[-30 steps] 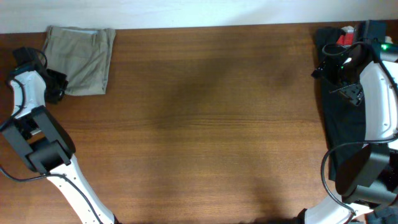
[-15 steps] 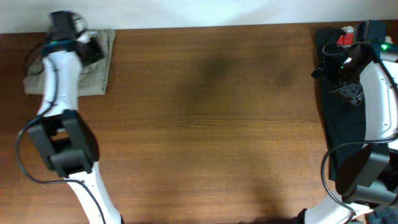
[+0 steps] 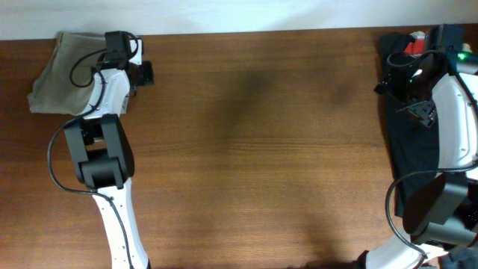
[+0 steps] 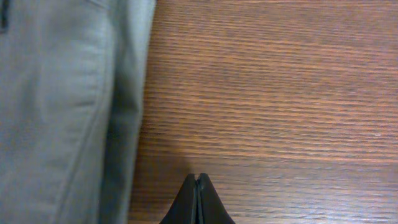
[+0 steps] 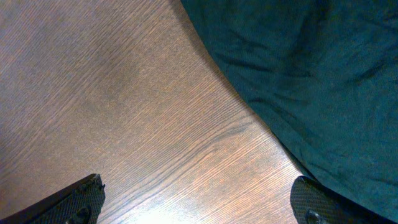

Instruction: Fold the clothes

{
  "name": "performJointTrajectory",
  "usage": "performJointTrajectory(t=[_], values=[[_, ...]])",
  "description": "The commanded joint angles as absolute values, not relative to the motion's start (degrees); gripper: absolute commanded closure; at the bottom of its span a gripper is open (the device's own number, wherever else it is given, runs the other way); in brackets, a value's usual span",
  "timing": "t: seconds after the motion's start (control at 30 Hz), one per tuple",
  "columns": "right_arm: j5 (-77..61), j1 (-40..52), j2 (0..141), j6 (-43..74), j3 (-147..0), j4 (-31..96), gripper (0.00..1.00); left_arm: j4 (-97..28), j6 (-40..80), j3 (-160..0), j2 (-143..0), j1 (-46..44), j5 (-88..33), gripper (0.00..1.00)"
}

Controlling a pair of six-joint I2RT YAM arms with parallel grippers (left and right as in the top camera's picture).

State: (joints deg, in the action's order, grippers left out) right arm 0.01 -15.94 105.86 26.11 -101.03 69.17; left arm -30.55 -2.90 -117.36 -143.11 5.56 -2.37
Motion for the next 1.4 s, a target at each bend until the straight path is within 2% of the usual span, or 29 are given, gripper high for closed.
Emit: performJointTrajectory(t=[0.0,0.4,0.63,0.7,0.8,0.83,0.93,0.97,1.03,1.07,1.1,1.17,1.3,1.37], values=[[0.7,-16.2,105.9,26.0,-101.0,69.2,0.01,-30.0,-4.8,-117.3,-145.5,7.1,-1.7,0.99],[0.7,-16.2,105.9,26.0,-101.0,69.2,0.01,-22.5,-0.9,-117.3,-149.1,12.6,2.9,1.00],[0.7,-16.2,105.9,26.0,-101.0,69.2,0.01,-21.0,-5.0,-117.3,-149.1,14.2,3.0,1.00],[0.7,-16.2,105.9,26.0,-101.0,69.2,0.01,-21.6,-5.0,-117.7,-149.0,14.3,2.8,0.82],[0.7,-16.2,105.9,26.0,-101.0,69.2,0.01,-23.6,-4.8,-118.5,-147.2,14.3,1.3,0.73],[0.7,-16.2,105.9,26.0,-101.0,69.2,0.01,-24.3,-4.8,-118.5,-145.4,14.3,-1.4,0.58],[0.7,-16.2,105.9,26.0,-101.0,69.2,0.01,-25.4,-2.6,-118.5,-140.3,14.1,-4.3,0.48],[0.7,-16.2,105.9,26.0,-101.0,69.2,0.02,-26.5,-2.6,-118.5,-137.7,13.9,-5.0,0.36],[0.7,-16.2,105.9,26.0,-101.0,69.2,0.01,-30.0,-2.6,-118.5,-131.7,13.2,-9.8,0.18],[0.7,-16.2,105.9,26.0,-101.0,69.2,0.01,-31.6,-2.6,-118.5,-128.6,12.9,-13.7,0.13],[0.7,-16.2,105.9,26.0,-101.0,69.2,0.01,-33.8,-2.6,-118.5,-125.2,12.6,-18.0,0.01],[0.7,-16.2,105.9,26.0,-101.0,69.2,0.01,-39.0,-1.0,-118.5,-118.2,11.9,-23.8,0.01],[-3.0,-16.1,105.9,26.0,-101.0,66.4,0.02,-47.0,-0.6,-118.5,-109.1,10.8,-24.8,0.01],[-17.9,-16.3,105.8,25.9,-101.1,71.1,0.01,-48.5,-0.6,-118.5,-106.5,10.4,-24.7,0.01]])
